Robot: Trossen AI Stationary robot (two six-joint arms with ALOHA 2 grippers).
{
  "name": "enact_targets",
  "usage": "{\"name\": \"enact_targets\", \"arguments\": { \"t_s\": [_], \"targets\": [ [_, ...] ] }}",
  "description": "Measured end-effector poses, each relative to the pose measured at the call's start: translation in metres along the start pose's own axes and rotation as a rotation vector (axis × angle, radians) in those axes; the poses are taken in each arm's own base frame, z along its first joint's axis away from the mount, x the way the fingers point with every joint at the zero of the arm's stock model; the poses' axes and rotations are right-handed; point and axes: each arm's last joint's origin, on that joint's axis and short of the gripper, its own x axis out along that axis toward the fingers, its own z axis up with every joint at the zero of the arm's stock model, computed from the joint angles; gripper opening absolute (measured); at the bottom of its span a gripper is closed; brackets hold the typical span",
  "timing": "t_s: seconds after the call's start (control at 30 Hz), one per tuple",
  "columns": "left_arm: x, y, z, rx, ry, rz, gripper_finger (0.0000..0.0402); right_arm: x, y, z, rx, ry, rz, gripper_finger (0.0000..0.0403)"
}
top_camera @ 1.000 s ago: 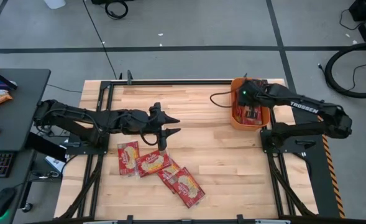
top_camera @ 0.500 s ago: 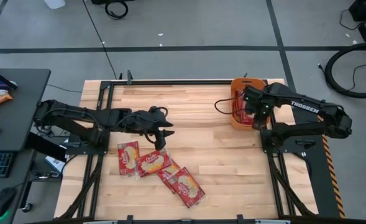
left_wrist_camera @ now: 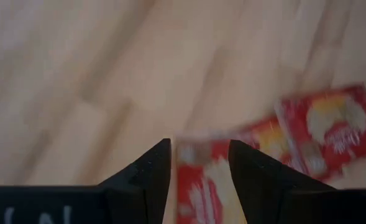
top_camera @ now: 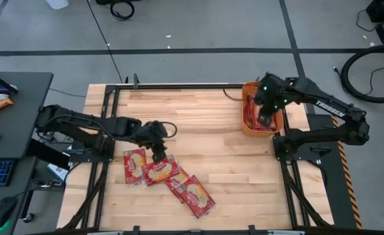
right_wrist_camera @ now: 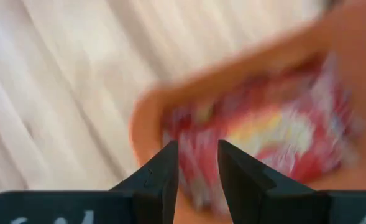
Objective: Sort popcorn bags into baskets
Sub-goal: Stack the red popcorn on the orange bin
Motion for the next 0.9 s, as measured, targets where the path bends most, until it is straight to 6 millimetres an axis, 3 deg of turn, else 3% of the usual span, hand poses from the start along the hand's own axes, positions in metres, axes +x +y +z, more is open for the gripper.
{"name": "enact_targets", "arguments": {
  "t_s": [0.23, 0.4, 0.57, 0.73, 0.9],
  "targets": [
    [0.022, -0.001, -0.041, -0.173, 0.222, -0.095, 0.0167, -0.036, 0.001, 0.030, -0.034, -0.341, -0.018, 0.0117],
    [0.023, -0.020, -0.061, -0.134, 0.213, -0.124, 0.0167, -0.046, 0.001, 0.045, -0.044, -0.511, -0.027, 0.0117],
    [0.021, -0.053, -0.079, -0.035, 0.142, -0.186, 0.0167, -0.044, 0.000, 0.050, -0.057, -0.526, -0.031, 0.0116],
    [0.035, -0.080, -0.105, 0.006, 0.209, -0.098, 0.0167, -0.040, 0.003, 0.053, -0.079, -0.504, -0.022, 0.0116],
    [0.049, -0.113, -0.107, 0.129, 0.263, 0.018, 0.0167, -0.036, 0.008, 0.054, -0.147, -0.481, -0.019, 0.0116]
  ]
}}
